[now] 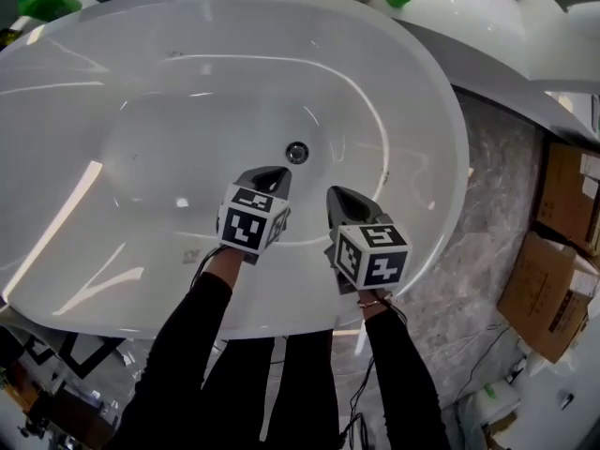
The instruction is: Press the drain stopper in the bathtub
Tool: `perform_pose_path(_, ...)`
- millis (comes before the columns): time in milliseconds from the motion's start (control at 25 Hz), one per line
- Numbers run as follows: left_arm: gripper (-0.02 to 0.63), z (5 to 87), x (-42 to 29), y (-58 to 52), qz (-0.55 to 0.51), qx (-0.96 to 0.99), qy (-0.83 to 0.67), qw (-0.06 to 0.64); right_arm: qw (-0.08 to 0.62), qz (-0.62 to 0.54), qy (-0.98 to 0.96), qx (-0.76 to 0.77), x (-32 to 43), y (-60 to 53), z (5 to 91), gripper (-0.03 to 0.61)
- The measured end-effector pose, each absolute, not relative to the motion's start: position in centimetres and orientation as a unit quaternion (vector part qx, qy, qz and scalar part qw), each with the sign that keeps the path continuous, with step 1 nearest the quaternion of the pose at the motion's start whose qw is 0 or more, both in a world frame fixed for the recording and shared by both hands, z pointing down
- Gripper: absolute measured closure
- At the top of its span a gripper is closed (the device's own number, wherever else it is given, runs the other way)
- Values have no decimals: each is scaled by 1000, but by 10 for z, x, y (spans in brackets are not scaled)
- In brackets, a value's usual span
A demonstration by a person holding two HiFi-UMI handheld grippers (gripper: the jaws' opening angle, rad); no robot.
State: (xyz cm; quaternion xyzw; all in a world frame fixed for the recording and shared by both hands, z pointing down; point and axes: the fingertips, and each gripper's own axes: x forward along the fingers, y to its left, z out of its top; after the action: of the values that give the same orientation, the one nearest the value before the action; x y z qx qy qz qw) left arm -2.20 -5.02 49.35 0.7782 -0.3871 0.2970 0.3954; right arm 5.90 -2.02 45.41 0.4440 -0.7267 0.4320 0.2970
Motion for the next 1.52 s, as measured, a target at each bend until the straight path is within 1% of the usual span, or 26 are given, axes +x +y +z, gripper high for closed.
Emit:
perform_pose_path(320, 606, 526, -13, -58, 302, 765, -396, 408, 321, 424, -735, 420, 59, -36, 489, 577)
perform_pose_path(1080, 606, 604, -6, -66, 323, 733, -410, 435, 336, 450, -729, 392, 56, -46, 558, 577)
perform_pose_path(1520, 606, 644, -5, -71, 331, 722, -413, 447, 348, 463, -727, 369, 42, -44, 586, 577)
